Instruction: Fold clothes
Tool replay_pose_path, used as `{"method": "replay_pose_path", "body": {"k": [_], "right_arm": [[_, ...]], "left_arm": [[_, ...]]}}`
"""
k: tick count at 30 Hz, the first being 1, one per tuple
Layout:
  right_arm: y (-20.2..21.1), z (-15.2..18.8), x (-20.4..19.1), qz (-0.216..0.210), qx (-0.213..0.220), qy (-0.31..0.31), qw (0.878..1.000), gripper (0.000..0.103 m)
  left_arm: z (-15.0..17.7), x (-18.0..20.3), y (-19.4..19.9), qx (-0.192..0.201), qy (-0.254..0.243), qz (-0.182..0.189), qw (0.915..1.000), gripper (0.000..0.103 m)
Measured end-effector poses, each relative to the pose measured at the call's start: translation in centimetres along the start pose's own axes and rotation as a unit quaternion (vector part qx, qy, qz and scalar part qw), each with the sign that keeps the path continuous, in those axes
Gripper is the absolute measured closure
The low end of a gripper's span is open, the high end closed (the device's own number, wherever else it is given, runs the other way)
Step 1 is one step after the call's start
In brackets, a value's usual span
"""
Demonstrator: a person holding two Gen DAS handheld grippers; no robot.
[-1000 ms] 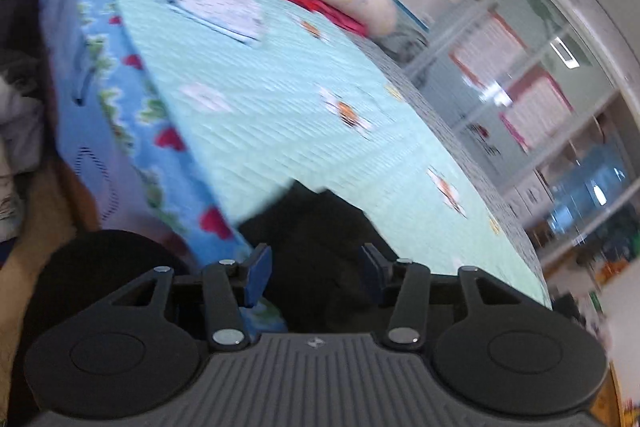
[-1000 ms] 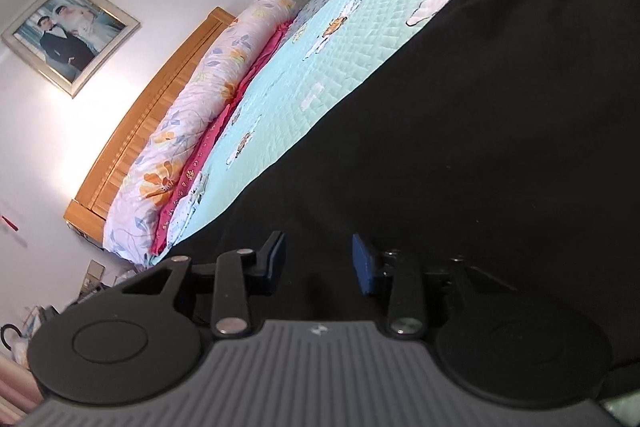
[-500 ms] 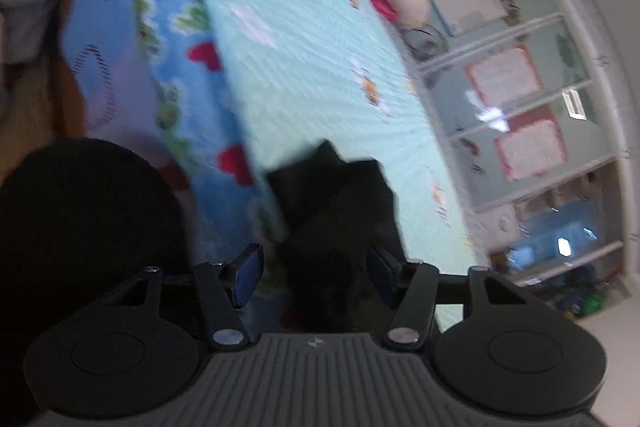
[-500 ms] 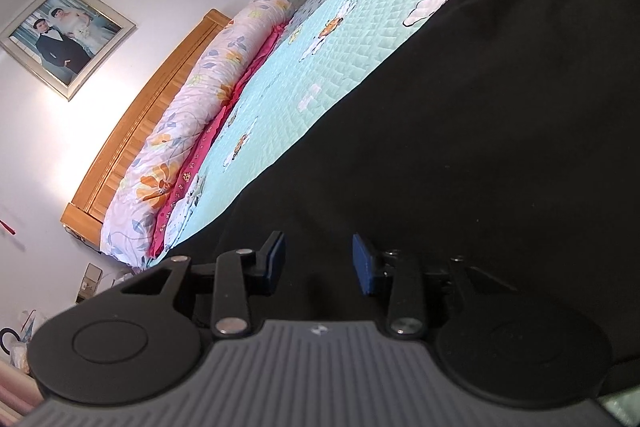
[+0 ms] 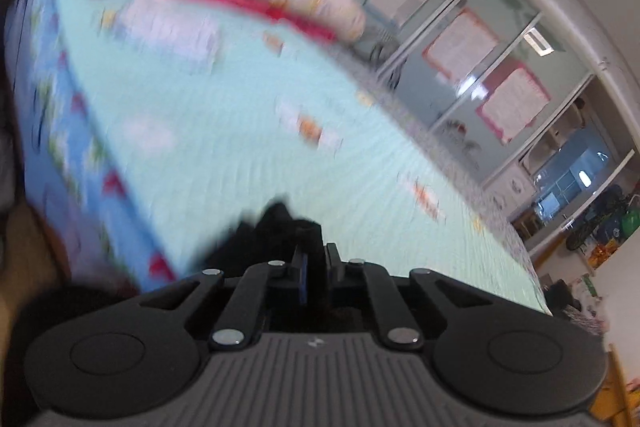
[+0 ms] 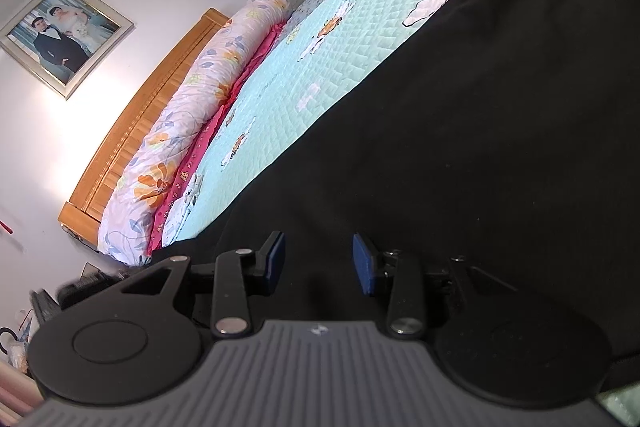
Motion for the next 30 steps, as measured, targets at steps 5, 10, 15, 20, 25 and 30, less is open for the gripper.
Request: {"method": "replay_pose_path", "body": {"k": [5, 10, 15, 20, 25, 30], "right_arm": [[0.1, 0.1, 0.1, -0.001, 0.002, -0.001, 1.000, 0.063], [0.0, -0.1, 0.1, 0.000, 0.000, -0.002, 1.000, 0.063], [0.1, -0.1, 0.0, 0.003, 0.000, 0.001, 1.000, 0.062], [0.1, 0.0, -0.4, 0.008, 0.003, 0.009, 1.000, 0.059], [0.2, 0.0, -0.3, 0.005, 0.002, 0.009, 1.000, 0.059], [0.3, -0.1, -0.3, 0.004, -0.001, 0.010, 1.000, 0.059]], "left_arm": [[0.1, -0.1, -0.1, -0.003, -0.026, -0.018, 0.9995, 0.095], [0.4, -0.2, -0.4, -0.015, -0.049, -0.037, 0.9980, 0.095], [0.8, -0.4, -0.7, -0.026, -0.073, -0.056, 0.9955, 0.095], [1.7, 2.1, -3.1, -0.078, -0.099, 0.001, 0.9920, 0.092], [2.8, -1.5, -6.6, -0.140, -0.060, -0.027, 0.9880, 0.097], [2.7, -2.9, -6.5, -0.146, -0.053, -0.052, 0.9864, 0.101]]}}
Point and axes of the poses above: each gripper's, at about its wrist camera, not at the fingertips, and y roughly against the way its jaws point, x to its right, z to its underside, the point moved 1 cm from there along -y, roughly the way its jaws point, and after that the axes turned 7 degrees about z, right-handed, at the moved point
